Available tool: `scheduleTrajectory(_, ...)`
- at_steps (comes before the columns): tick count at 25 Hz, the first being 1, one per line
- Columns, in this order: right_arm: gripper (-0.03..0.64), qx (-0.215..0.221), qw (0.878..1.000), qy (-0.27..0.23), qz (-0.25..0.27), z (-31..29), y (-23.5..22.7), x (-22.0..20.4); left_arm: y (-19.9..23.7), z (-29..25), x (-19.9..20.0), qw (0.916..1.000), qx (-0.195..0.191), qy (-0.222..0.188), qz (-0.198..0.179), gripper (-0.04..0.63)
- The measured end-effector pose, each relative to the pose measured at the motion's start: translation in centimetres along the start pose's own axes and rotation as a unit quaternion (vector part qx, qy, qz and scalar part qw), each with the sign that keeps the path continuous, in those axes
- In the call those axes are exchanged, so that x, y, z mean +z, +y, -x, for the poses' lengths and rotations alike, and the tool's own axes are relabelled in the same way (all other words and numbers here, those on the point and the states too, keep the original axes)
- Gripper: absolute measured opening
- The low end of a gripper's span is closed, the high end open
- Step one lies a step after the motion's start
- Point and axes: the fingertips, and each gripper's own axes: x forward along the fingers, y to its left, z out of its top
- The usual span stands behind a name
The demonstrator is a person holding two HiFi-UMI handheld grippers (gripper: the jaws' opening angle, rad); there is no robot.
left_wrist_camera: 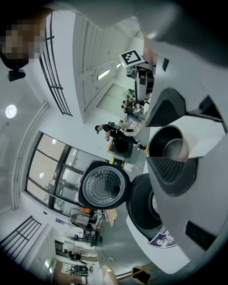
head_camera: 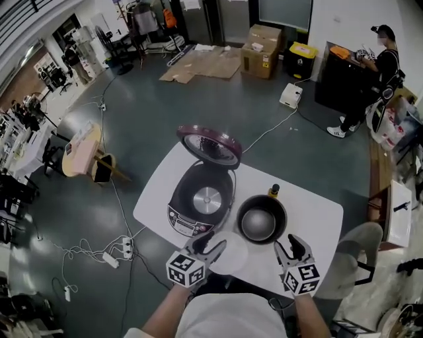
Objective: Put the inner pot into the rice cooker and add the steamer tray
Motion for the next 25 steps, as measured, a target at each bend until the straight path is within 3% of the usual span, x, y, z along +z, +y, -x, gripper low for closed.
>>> scheduleTrajectory(10,0.216,-0.029,0.999,0.019,-0.025,-2.0,-2.7,-1.5,2.0,-5.3,-0.6,0.9994,0.001,0.035,0.005,0.237)
scheduleTrajectory(20,0.215,-0.056,0.997,0.035,-0.033,-3.5,-4.5,-2.9,3.6,-10.1,-3.9,0.9937,0.007,0.111,0.013,0.247)
scheduleTrajectory(25,0.209,-0.067,0.995,0.058,-0.041,-4.7,-5.8,-4.9,4.1,-12.8,-6.2,0.9882,0.033,0.148,0.02,0.247)
